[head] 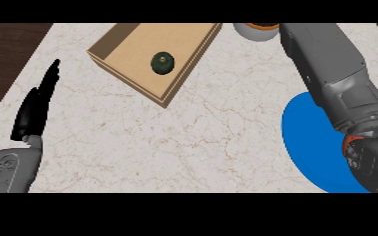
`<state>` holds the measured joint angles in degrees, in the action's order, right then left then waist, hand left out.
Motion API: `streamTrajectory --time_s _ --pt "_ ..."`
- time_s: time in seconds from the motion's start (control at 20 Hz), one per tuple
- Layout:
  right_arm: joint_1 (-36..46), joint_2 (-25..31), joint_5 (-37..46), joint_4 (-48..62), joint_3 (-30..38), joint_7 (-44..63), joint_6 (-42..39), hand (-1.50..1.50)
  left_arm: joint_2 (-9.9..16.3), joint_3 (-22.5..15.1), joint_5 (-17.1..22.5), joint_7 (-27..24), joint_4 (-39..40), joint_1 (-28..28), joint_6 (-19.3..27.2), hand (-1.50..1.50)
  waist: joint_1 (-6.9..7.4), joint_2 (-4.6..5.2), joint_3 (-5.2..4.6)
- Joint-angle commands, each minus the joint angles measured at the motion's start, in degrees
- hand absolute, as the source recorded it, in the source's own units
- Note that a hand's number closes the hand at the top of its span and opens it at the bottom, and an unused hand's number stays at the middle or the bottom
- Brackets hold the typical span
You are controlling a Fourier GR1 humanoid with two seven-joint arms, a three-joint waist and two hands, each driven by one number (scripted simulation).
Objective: Pick the squash from the plate and place it in the cardboard box
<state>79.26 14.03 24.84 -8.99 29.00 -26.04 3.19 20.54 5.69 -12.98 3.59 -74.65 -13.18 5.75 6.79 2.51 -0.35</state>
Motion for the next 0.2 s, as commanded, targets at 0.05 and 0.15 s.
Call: streamTrajectory --time_s 0.05,0.15 --pt "-2.3 7.7 1.0 1.3 -0.7 0.0 -6.8 -1.5 1.2 0.8 0.6 0.0 -0.6 1.9 -1.2 0.0 -0.46 0.24 0.44" --pt "-3.5 6.7 2.5 1.7 -2.3 -1.3 -6.8 -1.5 -0.6 -0.1 -0.4 1.0 0.1 -0.2 0.5 0.0 -0.99 0.34 0.43"
